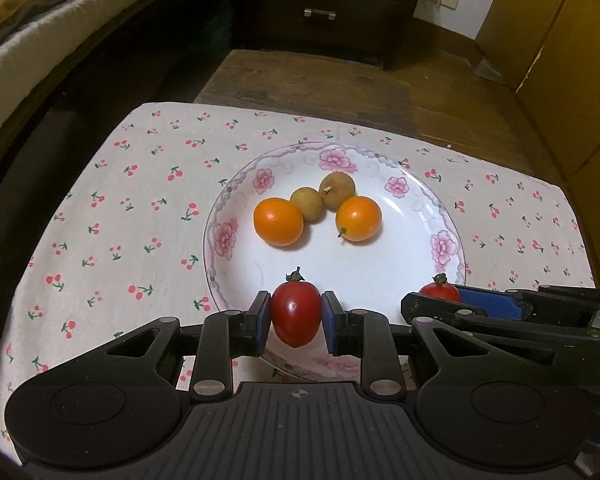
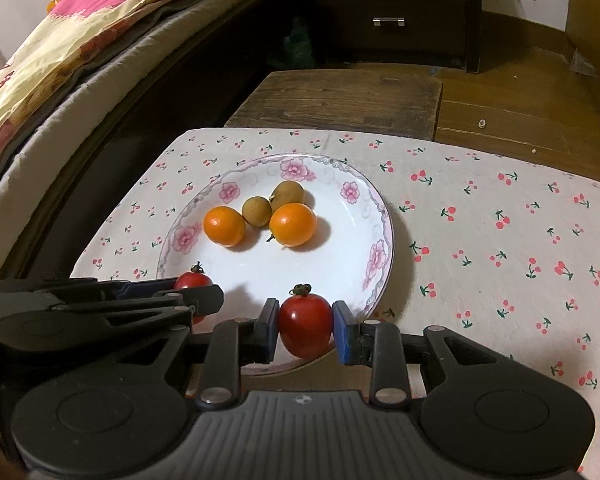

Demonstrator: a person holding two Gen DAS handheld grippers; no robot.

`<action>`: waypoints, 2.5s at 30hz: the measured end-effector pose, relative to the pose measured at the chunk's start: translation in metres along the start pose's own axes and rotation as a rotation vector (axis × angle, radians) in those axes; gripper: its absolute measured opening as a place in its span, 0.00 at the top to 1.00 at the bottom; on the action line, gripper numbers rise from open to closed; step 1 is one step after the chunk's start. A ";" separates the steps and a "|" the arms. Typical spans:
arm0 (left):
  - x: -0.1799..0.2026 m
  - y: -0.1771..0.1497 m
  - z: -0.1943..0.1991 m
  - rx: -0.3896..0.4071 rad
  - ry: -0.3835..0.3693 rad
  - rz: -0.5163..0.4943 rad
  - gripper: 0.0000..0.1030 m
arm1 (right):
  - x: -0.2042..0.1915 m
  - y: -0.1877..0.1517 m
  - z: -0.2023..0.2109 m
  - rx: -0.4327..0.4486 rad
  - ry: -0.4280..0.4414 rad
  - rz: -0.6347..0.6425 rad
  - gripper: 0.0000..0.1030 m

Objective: Organize fruits
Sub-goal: 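Carry both tomatoes over the white plate, then open both tools to drop the tomatoes into the plate, then move both tools back to the remaining fruit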

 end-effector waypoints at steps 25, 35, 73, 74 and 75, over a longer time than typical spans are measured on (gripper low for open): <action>-0.004 0.006 0.005 0.039 0.032 0.009 0.53 | 0.000 0.004 0.004 0.036 -0.017 0.007 0.69; -0.002 0.003 0.017 0.070 0.040 -0.015 0.52 | -0.005 0.004 0.013 0.043 -0.031 0.018 0.69; -0.021 -0.032 0.054 0.088 0.062 -0.050 0.54 | -0.042 -0.025 0.037 0.014 -0.015 0.044 0.69; -0.023 -0.033 0.054 0.084 0.061 -0.049 0.54 | -0.044 -0.026 0.037 0.010 -0.012 0.045 0.69; -0.024 -0.035 0.054 0.080 0.060 -0.048 0.54 | -0.045 -0.027 0.036 0.006 -0.009 0.045 0.69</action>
Point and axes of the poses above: each gripper's, at about its wrist camera, not at the fingertips, and z roughly against the way its jaws point, x to its right, y to its top, the point moved 5 cm from there along -z, roughly the way its jaws point, and after that the axes turned 12 degrees about z, right-handed, at the moved point
